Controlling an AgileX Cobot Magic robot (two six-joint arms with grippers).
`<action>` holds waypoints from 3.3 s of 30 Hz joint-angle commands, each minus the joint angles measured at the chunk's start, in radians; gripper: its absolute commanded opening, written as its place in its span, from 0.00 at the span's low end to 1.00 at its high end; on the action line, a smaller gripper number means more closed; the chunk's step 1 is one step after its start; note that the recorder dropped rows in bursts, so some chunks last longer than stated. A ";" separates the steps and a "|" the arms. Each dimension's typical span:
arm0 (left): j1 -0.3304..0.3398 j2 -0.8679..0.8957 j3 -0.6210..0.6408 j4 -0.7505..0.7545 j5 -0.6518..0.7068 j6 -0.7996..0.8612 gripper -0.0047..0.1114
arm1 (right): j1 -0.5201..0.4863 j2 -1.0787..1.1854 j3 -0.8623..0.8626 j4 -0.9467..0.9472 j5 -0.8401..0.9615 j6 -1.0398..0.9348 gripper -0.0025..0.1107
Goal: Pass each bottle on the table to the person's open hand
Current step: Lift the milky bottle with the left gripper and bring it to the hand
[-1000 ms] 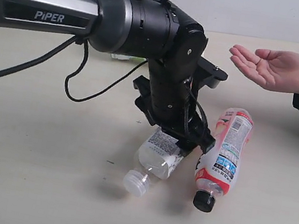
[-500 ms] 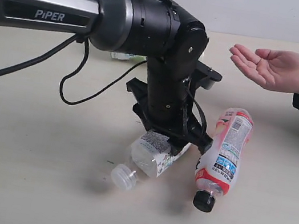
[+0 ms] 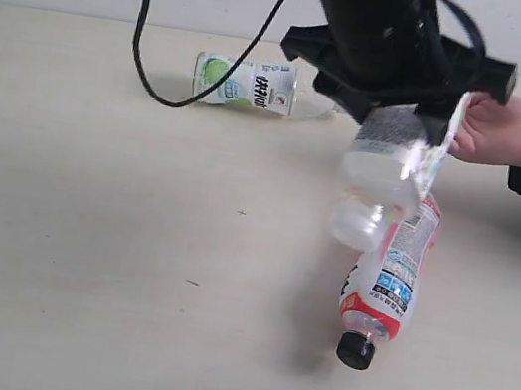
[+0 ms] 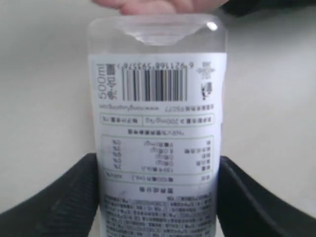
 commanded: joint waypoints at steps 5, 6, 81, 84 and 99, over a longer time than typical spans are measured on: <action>-0.001 -0.006 -0.108 -0.173 -0.176 -0.044 0.04 | -0.003 -0.005 0.005 -0.002 -0.007 -0.003 0.02; -0.001 -0.006 -0.112 -0.173 -0.205 -0.057 0.04 | -0.003 -0.005 0.005 -0.002 -0.007 -0.003 0.02; 0.149 0.392 -0.239 -0.769 -0.316 0.243 0.53 | -0.003 -0.005 0.005 -0.002 -0.007 -0.003 0.02; 0.149 0.392 -0.239 -0.767 -0.319 0.243 0.61 | -0.003 -0.005 0.005 -0.002 -0.007 -0.003 0.02; 0.149 0.392 -0.239 -0.775 -0.319 0.380 0.81 | -0.003 -0.005 0.005 -0.002 -0.007 -0.003 0.02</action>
